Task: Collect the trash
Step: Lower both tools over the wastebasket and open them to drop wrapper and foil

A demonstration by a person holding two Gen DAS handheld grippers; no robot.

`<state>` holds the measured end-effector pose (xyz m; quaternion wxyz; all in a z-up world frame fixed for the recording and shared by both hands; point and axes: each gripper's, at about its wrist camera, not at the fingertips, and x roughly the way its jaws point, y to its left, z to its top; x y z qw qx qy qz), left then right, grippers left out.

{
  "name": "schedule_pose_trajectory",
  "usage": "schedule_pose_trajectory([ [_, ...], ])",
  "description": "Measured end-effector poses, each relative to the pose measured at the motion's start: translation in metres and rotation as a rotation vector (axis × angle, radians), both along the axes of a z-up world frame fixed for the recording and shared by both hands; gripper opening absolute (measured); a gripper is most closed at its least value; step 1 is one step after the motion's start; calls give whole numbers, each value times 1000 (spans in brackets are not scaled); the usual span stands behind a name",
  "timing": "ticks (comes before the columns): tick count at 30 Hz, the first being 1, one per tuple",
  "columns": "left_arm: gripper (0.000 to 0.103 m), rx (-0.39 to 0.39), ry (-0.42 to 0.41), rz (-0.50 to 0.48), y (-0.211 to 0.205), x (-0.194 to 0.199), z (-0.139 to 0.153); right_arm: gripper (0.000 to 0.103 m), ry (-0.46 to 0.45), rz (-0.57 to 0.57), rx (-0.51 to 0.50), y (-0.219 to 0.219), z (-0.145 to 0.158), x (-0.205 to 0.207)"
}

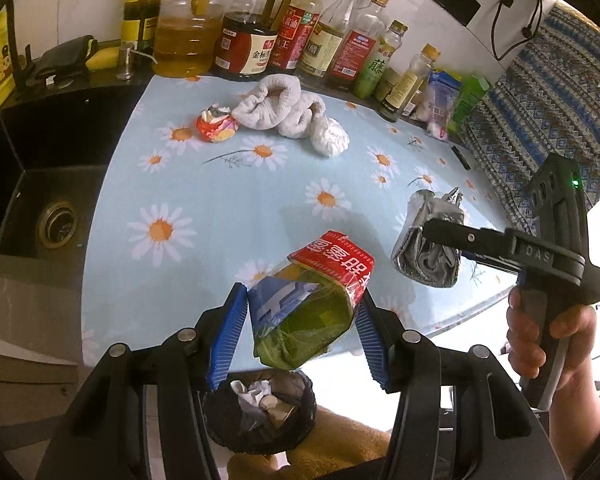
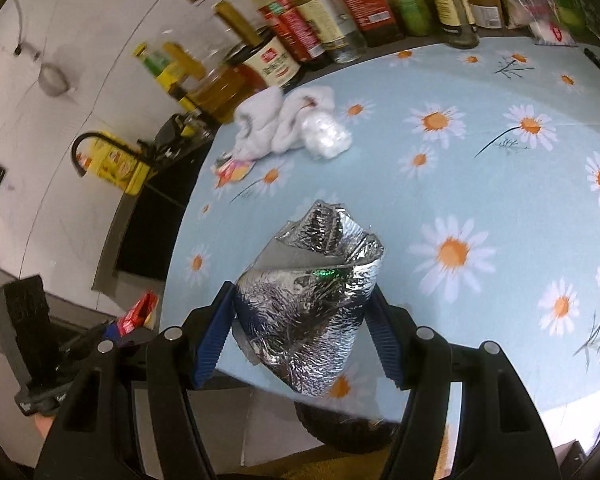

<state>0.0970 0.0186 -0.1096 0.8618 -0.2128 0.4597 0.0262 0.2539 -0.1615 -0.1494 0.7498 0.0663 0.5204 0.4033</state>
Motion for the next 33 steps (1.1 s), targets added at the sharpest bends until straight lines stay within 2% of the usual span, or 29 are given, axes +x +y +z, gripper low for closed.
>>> schedule_pose_trajectory([
  [16, 52, -48, 49, -55, -14, -61, -30, 65, -54, 71, -98, 9, -17, -103],
  [33, 52, -101, 172, -56, -27, -92, -84, 66, 38, 94, -152, -5, -64, -144],
])
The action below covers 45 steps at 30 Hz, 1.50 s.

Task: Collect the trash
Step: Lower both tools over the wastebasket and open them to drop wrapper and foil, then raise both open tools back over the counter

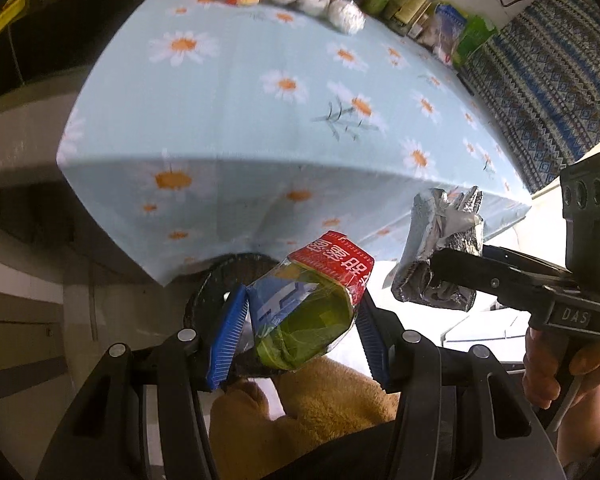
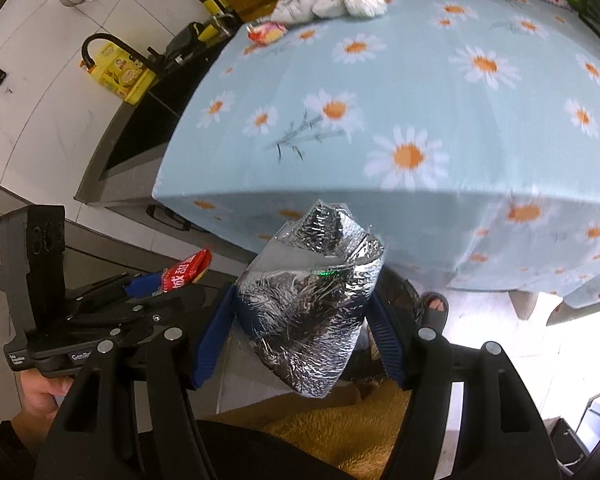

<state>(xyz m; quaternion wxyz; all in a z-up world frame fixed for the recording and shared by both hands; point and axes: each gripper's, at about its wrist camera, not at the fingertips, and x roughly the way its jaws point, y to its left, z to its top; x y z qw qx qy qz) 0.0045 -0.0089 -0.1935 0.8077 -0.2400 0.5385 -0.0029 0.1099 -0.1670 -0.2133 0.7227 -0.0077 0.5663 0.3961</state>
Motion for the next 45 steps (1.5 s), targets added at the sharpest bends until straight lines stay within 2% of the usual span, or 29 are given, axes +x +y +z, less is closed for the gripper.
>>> schedule_pose_trajectory([
  [7, 52, 4, 47, -7, -1, 1, -12, 66, 43, -2, -10, -2, -17, -1],
  [9, 52, -16, 60, -17, -2, 3, -15, 71, 67, -17, 10, -5, -20, 0],
  [10, 53, -23, 67, -18, -3, 4, -17, 81, 80, -26, 22, -6, -21, 1],
  [11, 59, -19, 71, -13, -3, 4, -17, 86, 89, -36, 29, -8, -22, 2],
  [12, 66, -17, 76, -7, -3, 3, -18, 86, 92, -43, 28, -9, -22, 3],
  [13, 67, -29, 80, 0, -2, 3, -19, 86, 93, -45, 28, -9, -22, 4],
  [24, 67, -22, 84, 14, 2, 8, -17, 86, 90, -60, 33, -14, -16, 12],
  [33, 67, -13, 65, 13, 3, 10, -3, 86, 63, -57, 48, -18, -7, 10],
  [45, 67, 15, -18, 12, 8, 18, 41, 86, -81, -51, 81, -27, 39, 10],
])
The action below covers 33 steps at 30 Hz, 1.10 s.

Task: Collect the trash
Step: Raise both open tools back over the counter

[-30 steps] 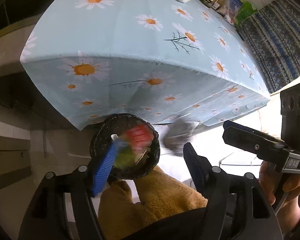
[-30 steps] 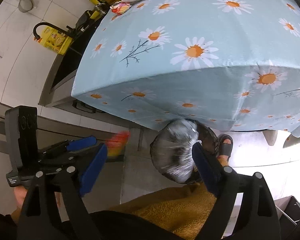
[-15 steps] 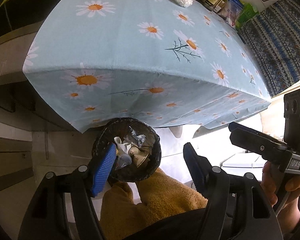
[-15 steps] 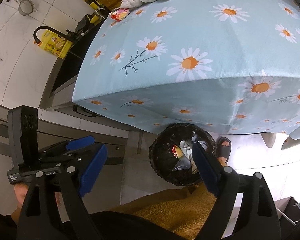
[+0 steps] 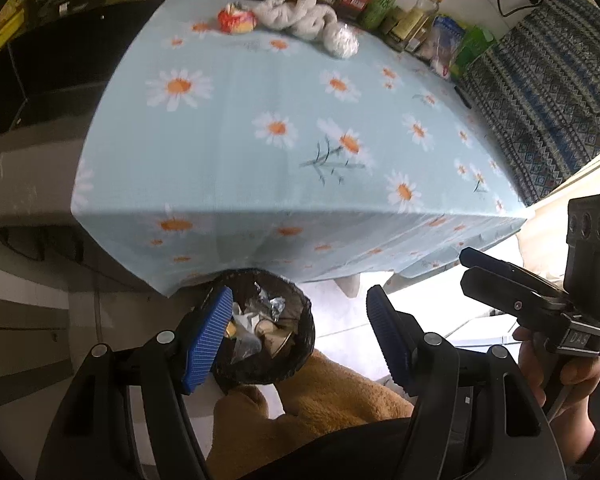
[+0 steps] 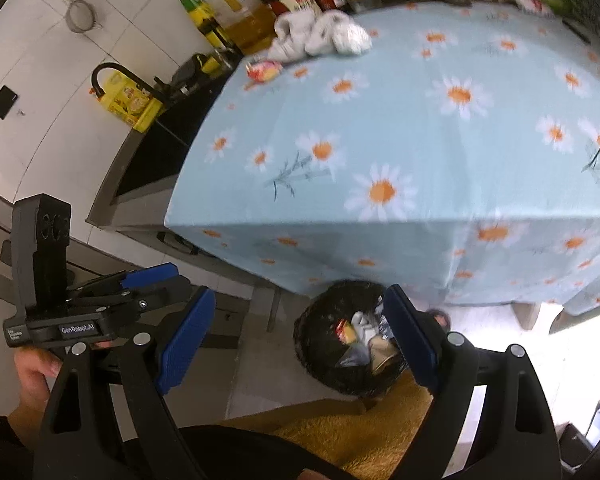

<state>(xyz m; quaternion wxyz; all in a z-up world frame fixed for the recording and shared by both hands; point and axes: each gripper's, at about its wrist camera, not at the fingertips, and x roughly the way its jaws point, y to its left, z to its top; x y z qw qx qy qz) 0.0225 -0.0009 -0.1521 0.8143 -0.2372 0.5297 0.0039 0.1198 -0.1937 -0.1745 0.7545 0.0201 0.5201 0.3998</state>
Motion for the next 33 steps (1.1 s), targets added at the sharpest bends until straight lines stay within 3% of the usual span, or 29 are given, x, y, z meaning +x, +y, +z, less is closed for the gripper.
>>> schedule_pose_trajectory([
  [15, 67, 67, -118, 12, 7, 38, 53, 86, -124, 32, 78, 11, 53, 46],
  [33, 67, 136, -139, 117, 41, 108, 73, 83, -177, 97, 52, 52, 49, 166],
])
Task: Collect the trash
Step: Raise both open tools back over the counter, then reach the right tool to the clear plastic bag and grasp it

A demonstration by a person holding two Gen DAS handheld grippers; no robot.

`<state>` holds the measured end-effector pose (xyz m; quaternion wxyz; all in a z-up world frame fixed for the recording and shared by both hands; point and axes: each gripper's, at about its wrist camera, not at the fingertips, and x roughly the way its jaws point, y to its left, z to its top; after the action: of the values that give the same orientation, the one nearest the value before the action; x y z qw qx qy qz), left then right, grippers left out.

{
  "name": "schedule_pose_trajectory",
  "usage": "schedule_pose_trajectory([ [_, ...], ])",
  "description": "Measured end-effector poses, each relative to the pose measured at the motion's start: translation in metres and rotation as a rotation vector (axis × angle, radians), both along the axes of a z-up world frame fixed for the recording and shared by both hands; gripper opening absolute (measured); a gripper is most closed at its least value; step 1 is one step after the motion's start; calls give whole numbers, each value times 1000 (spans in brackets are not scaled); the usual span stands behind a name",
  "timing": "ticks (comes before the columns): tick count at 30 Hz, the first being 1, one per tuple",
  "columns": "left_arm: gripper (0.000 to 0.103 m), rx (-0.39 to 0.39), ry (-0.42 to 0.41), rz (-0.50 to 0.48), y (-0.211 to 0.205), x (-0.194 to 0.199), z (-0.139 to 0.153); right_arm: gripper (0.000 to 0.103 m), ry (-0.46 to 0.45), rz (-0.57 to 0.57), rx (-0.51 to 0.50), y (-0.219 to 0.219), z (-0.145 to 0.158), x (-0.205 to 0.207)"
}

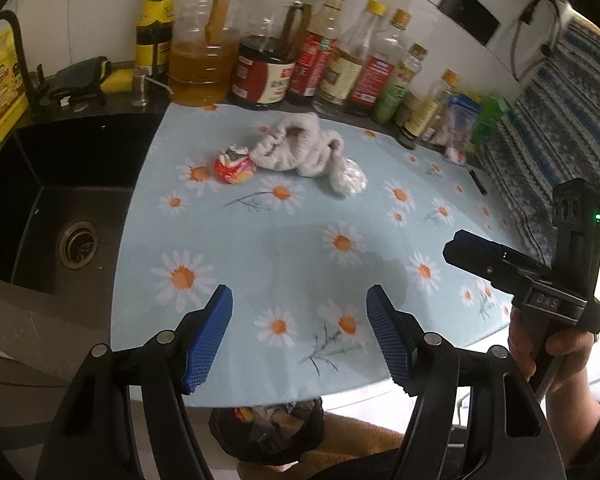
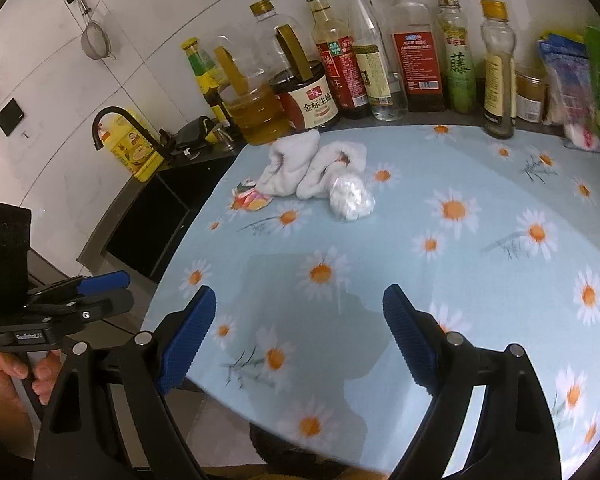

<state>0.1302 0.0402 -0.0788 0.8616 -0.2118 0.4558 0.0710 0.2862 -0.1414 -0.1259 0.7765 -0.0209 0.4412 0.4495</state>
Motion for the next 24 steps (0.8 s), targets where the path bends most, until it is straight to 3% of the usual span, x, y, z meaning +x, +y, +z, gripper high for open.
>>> schedule_pose_trajectory([
  [20, 67, -13, 62, 160, 27, 16, -12, 68, 12, 76, -110, 93, -39, 103],
  [24, 67, -19, 70, 178, 29, 17, -15, 66, 50, 81, -124, 103, -50, 115],
])
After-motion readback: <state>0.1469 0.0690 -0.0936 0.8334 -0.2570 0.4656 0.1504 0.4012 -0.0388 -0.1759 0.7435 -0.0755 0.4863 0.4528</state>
